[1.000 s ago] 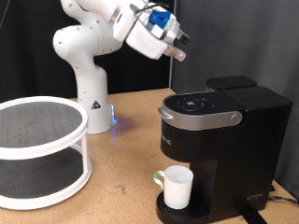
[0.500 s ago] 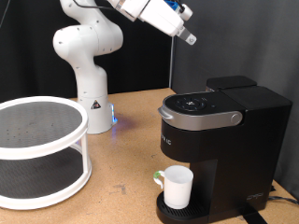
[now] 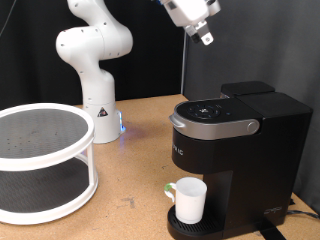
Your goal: Make a cup of coffee with the keurig machine
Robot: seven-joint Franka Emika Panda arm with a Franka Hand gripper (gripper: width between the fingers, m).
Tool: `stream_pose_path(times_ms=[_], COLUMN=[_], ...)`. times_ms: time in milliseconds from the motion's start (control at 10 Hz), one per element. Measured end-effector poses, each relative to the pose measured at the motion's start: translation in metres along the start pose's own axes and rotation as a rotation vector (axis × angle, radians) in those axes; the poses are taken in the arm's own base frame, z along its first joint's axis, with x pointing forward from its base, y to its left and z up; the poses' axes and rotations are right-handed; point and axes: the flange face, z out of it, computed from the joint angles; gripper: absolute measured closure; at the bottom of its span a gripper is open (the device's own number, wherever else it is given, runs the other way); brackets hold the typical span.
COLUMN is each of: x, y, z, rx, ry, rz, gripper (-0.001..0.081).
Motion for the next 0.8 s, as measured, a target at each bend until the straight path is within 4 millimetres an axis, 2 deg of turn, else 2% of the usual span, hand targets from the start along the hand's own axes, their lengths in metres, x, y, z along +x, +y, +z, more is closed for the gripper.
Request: stream_pose_path(times_ms=[200,500,800], x=[0.022,0.020,0.027], y=[0.003,0.001,-0.005], z=[0.000,0.004,0.005], rx=[0.018,0.001,-0.080], ry=[-0.087,-0.089,-0.148], rz=[-0.045,-0.072,-0.174], gripper=[0.0003,0.0003,0.0003])
